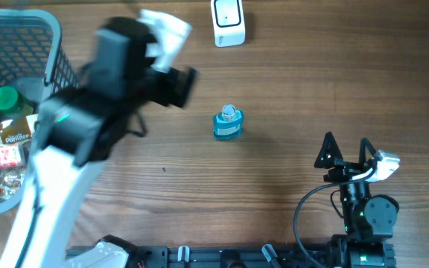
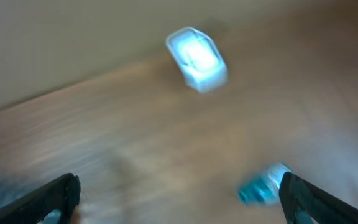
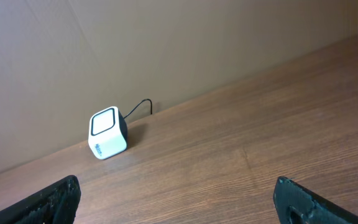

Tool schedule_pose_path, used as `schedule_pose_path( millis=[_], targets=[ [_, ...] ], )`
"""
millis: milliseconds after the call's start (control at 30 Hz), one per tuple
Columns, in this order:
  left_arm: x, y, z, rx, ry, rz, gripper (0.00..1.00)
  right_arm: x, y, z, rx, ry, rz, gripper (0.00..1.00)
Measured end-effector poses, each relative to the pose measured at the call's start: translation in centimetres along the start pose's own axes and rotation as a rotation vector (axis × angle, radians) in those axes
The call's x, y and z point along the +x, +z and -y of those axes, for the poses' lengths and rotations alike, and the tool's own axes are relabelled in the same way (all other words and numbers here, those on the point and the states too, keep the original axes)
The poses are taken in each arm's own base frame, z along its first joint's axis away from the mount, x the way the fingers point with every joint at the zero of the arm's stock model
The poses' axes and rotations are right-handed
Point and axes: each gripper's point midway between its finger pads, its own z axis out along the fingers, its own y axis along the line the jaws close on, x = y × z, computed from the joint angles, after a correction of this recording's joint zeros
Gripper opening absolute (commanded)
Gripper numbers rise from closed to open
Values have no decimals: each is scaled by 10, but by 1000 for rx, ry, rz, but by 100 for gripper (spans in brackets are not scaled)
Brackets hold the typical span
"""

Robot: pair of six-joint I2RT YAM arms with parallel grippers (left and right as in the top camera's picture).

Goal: Scan the item barcode
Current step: 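Return left gripper to basket and grasp the green Knorr jar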

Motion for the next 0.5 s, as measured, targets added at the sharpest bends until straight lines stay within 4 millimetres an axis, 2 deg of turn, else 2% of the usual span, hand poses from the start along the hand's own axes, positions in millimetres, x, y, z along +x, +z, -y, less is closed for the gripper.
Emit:
schedule_pose_path(
  millis=[33,67,100,133,167,200,233,267,300,367,433,467,500],
  targets=[
    [-9,-37,-61,-184,-205,110,85,0,0,0,0,0,0,100],
    [-5,-61,-102,-297,-380,167,82,0,0,0,0,0,0,100],
    [7,-84,-143,-415,-540,210,91,0,0,0,0,0,0,100],
    [23,-101,-176,-493,-681,233,98,0,0,0,1,0,1,100],
    [43,-116,-210,-564,-824,249,100,0,0,0,1,0,1,100],
    [60,-124,-236,-593,-945,262,100,0,0,0,1,0,1,100],
    [69,-123,-249,-588,-1009,265,100,0,0,0,1,0,1,100],
    [89,-127,-278,-622,-1126,273,100,0,0,1,2,0,1,100],
    [112,-124,-303,-656,-1223,249,100,0,0,1,2,0,1,100],
    [152,-93,-336,-662,-1361,152,100,0,0,1,2,0,1,100],
    [190,-57,-357,-684,-1438,29,100,0,0,1,2,0,1,100],
    [203,-44,-362,-693,-1452,-15,100,0,0,1,2,0,1,100],
    [229,-18,-374,-716,-1447,-108,100,0,0,1,2,0,1,100]
  ],
)
